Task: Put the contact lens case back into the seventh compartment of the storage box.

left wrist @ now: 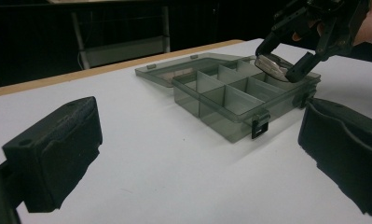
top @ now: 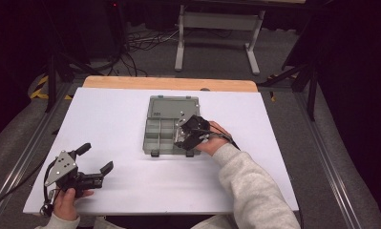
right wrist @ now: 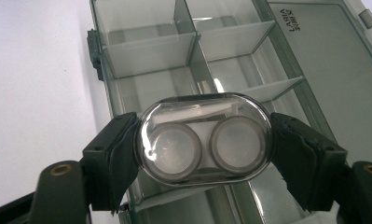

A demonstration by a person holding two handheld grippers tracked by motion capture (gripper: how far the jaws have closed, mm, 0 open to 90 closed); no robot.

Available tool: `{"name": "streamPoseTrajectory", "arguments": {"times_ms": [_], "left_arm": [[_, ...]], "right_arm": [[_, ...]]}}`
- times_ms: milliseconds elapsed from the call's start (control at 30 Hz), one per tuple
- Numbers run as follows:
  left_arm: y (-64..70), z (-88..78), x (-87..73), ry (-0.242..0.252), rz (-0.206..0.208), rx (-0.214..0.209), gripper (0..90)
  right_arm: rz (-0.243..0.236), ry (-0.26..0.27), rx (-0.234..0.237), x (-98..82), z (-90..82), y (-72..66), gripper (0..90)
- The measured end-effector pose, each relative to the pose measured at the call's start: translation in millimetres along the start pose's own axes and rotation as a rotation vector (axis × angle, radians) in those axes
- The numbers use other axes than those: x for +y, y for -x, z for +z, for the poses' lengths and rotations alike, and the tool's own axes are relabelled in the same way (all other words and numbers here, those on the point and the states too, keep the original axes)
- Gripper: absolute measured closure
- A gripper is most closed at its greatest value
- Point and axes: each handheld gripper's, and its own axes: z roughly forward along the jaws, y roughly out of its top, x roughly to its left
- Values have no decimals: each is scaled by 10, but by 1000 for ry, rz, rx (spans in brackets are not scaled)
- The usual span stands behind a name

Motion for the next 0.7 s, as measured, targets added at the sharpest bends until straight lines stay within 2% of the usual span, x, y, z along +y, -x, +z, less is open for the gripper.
{"name": "streamPoseTrajectory", "arguments": {"times_ms": [700], "left_arm": [[5,4,1,0,4,-1,3]], "right_arm": [[-10,-21,14,-6,60,-7,265]]}}
